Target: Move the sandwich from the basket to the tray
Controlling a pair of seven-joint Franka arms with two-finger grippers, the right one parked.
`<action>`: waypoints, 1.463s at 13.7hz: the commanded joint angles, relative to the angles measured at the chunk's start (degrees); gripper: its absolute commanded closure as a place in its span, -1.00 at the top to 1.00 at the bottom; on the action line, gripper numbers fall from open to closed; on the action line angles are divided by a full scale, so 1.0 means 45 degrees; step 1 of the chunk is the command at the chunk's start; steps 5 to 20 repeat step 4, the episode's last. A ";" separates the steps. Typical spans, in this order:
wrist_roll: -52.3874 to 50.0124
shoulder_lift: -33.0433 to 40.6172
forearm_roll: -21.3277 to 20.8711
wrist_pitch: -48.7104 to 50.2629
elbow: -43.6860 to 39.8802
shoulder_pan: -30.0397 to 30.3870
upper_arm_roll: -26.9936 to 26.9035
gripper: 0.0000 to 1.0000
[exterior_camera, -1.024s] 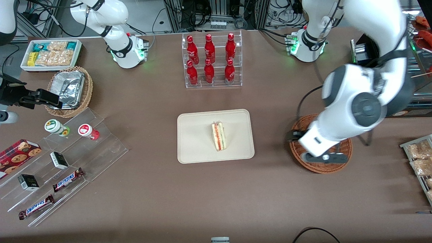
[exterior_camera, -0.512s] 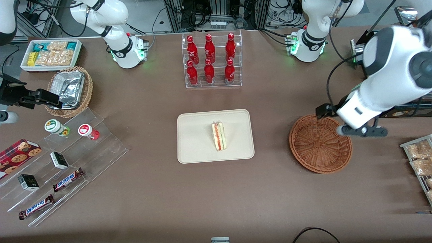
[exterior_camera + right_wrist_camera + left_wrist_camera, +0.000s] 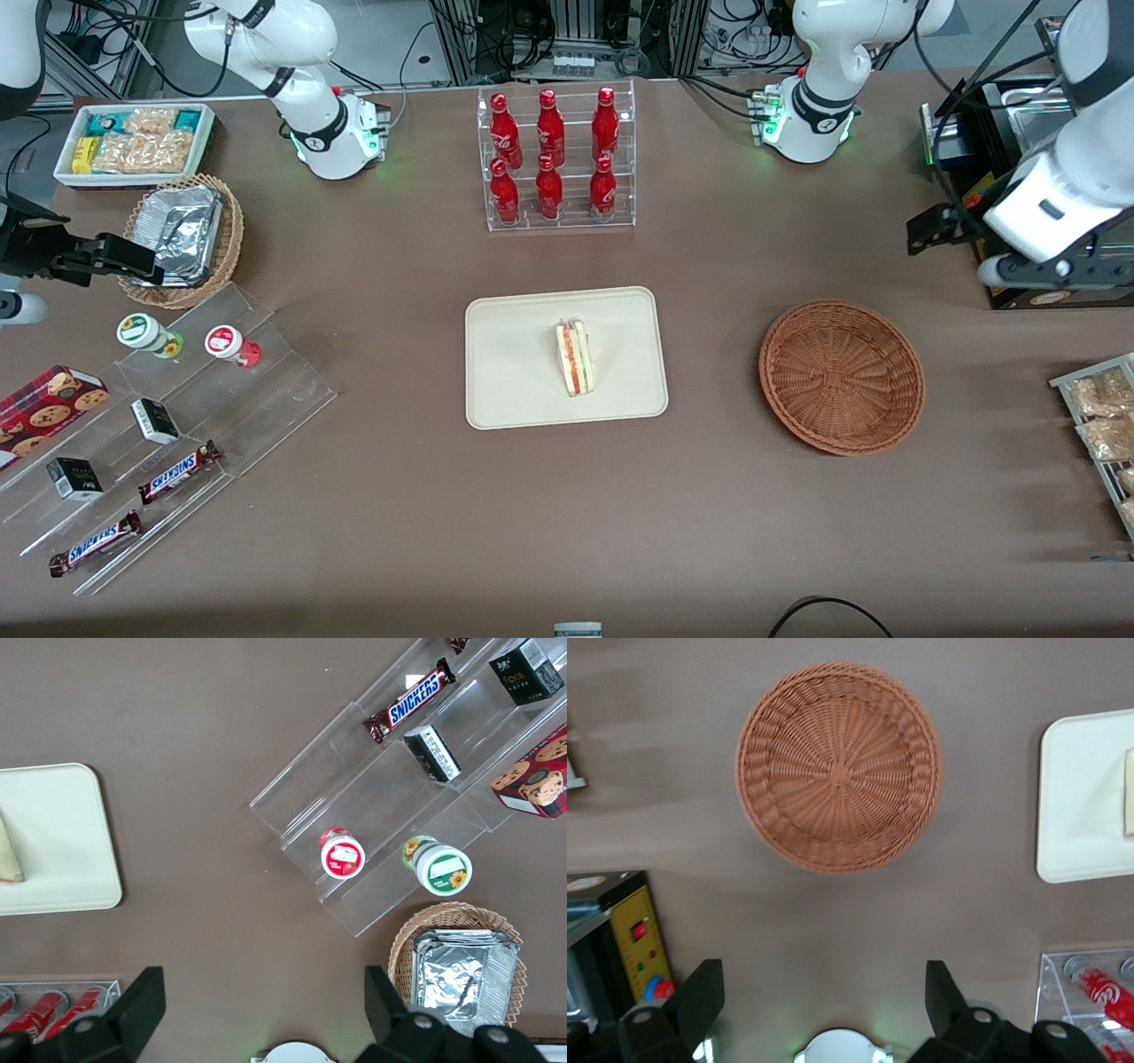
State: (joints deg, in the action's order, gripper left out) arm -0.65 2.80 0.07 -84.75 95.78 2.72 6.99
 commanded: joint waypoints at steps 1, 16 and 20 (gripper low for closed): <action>0.0496 0.0705 -0.0308 0.0569 0.0103 0.0528 0.0380 1.00; 0.0497 0.0706 -0.0308 0.0784 -0.0286 0.0548 0.0302 1.00; 0.0497 0.0706 -0.0308 0.0784 -0.0286 0.0548 0.0302 1.00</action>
